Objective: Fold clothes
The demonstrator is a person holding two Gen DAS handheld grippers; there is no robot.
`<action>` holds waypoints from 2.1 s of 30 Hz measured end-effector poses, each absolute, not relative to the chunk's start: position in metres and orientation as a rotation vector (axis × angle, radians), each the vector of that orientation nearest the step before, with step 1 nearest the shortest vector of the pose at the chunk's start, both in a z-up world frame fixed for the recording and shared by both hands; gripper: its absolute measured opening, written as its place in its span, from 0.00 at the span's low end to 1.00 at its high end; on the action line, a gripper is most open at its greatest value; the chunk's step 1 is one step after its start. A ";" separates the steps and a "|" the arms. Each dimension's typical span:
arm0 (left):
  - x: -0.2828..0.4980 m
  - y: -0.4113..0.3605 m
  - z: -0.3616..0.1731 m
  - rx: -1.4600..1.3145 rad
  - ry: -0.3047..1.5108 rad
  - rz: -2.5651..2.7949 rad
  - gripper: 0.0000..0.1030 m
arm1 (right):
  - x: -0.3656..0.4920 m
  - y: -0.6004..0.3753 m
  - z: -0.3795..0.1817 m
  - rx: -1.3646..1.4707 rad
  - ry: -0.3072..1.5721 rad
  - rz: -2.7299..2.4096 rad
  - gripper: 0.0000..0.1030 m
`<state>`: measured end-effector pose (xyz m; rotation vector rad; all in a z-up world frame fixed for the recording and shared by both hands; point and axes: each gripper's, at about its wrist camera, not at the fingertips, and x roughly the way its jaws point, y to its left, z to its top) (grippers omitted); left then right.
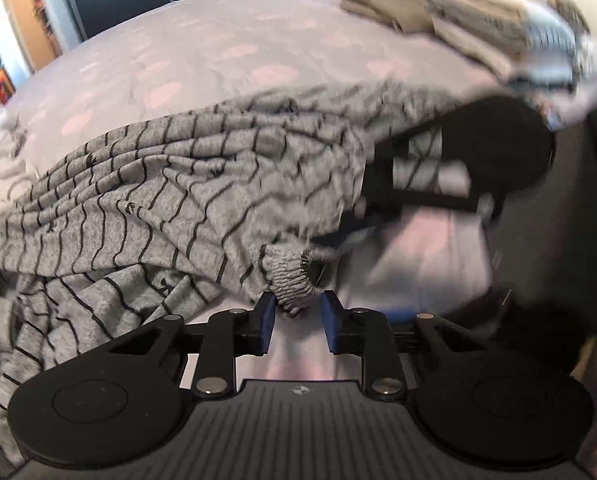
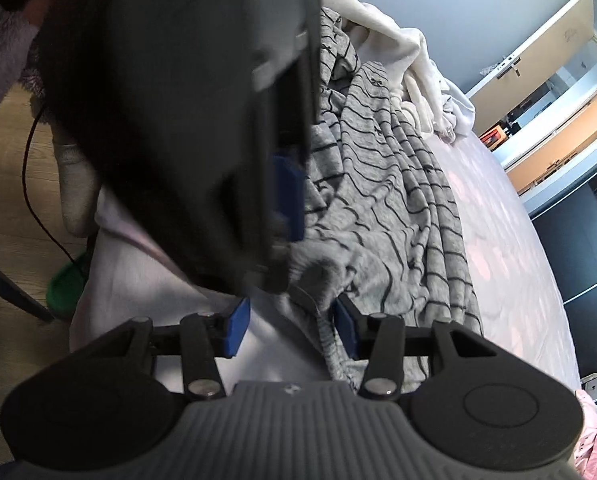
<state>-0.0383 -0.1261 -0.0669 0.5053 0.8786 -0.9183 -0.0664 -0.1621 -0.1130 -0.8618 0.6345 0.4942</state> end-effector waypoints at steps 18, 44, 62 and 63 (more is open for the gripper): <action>-0.039 -0.127 -0.047 0.463 0.788 -0.966 0.26 | -0.057 -0.186 -0.096 -0.710 0.567 0.302 0.12; 0.048 -0.097 -0.008 0.762 0.735 -0.729 0.39 | -0.017 -0.425 0.027 -0.199 0.646 -0.479 0.11; 0.214 -0.072 -0.036 0.537 0.889 -0.428 0.56 | 0.014 -0.513 -0.028 -0.102 0.860 -0.680 0.12; 0.225 -0.069 -0.040 0.516 0.902 -0.400 0.56 | 0.014 -0.515 -0.029 -0.094 0.862 -0.680 0.12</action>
